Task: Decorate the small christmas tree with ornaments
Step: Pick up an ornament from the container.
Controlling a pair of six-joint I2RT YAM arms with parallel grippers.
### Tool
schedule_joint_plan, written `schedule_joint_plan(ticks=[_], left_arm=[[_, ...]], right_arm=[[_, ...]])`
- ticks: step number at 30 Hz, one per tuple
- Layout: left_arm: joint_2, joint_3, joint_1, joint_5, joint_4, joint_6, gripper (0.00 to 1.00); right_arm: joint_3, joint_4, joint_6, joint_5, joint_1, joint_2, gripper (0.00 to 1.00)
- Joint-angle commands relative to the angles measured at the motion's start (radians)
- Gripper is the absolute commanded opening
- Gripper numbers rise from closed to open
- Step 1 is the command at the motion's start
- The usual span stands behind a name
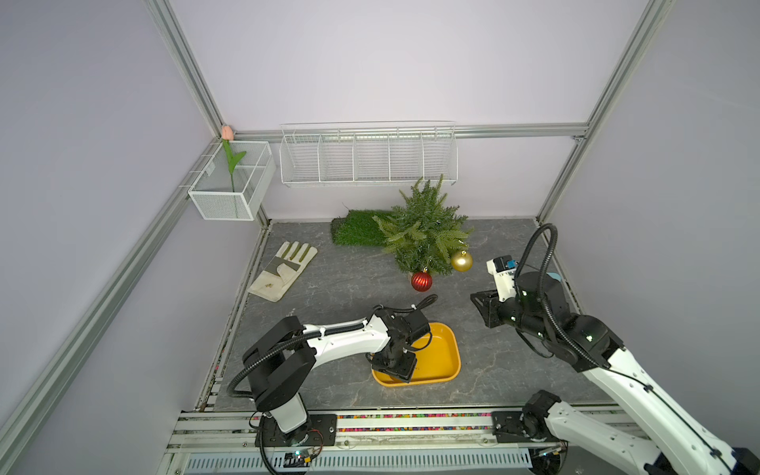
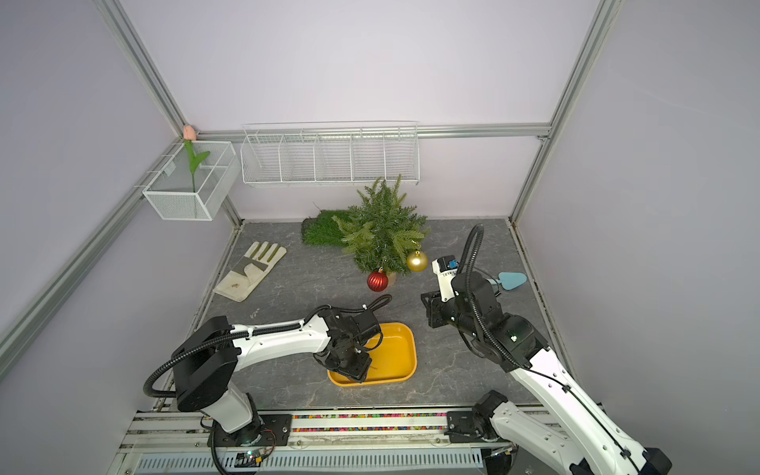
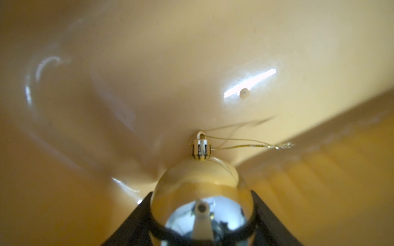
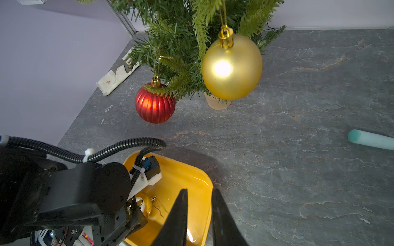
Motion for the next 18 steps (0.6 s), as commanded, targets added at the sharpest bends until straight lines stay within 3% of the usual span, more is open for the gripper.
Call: schedule_joint_plan(ticks=[1, 10, 18], left_arm=[[-0.006, 0.045, -0.008, -0.012, -0.017, -0.002, 0.60], [-0.100, 0.141, -0.007, -0.094, -0.080, 0.035, 0.54], [-0.298, 0.241, 0.004, -0.207, -0.092, 0.173, 0.50]], right_arm=[[-0.015, -0.014, -0.011, -0.006, -0.009, -0.019, 0.24], [0.013, -0.029, -0.021, -0.001, -0.011, -0.022, 0.24], [0.052, -0.001, -0.032, -0.052, -0.011, -0.025, 0.25]])
